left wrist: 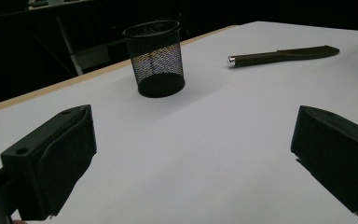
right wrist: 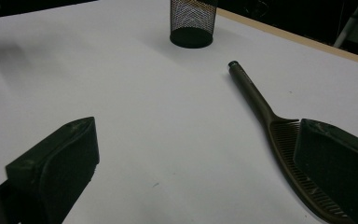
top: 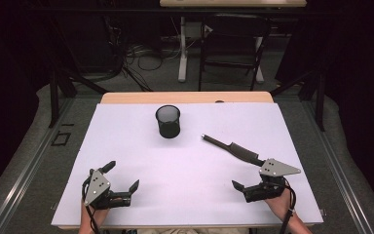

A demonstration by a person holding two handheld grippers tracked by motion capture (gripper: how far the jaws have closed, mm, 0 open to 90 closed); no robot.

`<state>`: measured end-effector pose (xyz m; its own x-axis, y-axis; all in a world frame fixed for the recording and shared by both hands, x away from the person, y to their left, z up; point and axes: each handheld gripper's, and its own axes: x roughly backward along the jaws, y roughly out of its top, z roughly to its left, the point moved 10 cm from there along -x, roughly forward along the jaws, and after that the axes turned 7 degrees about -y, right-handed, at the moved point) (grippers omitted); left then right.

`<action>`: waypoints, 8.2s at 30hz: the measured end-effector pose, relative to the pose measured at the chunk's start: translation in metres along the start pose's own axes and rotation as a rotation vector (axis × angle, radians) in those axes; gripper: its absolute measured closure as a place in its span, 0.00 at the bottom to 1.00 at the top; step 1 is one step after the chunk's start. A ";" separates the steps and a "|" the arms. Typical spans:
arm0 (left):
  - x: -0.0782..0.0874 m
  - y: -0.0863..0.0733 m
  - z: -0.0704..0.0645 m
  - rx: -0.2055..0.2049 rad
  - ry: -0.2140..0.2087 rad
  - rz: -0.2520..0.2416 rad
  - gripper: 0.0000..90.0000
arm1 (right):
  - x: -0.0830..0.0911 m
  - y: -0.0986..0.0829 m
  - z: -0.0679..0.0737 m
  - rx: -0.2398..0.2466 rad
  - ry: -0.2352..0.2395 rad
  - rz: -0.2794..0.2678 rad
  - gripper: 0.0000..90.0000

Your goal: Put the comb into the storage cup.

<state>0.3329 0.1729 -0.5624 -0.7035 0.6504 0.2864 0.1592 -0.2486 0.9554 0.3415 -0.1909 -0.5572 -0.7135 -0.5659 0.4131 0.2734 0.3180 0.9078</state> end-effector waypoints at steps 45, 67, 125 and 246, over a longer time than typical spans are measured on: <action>-0.005 -0.002 0.000 -0.003 -0.026 0.004 0.00 | -0.070 0.042 -0.018 0.048 0.031 0.085 0.00; -0.007 -0.003 0.002 -0.003 -0.026 0.015 0.00 | -0.100 0.055 -0.035 0.010 0.018 0.096 0.00; -0.008 -0.006 0.003 -0.004 -0.029 0.035 0.00 | -0.181 0.046 -0.065 -0.024 -0.081 0.217 1.00; -0.008 -0.008 0.003 -0.019 -0.012 0.069 0.01 | -0.142 -0.003 -0.003 0.123 0.073 0.486 1.00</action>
<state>0.3395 0.1714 -0.5723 -0.6833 0.6395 0.3524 0.1936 -0.3066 0.9319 0.4439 -0.1140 -0.6184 -0.4745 -0.3806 0.7937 0.4814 0.6427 0.5960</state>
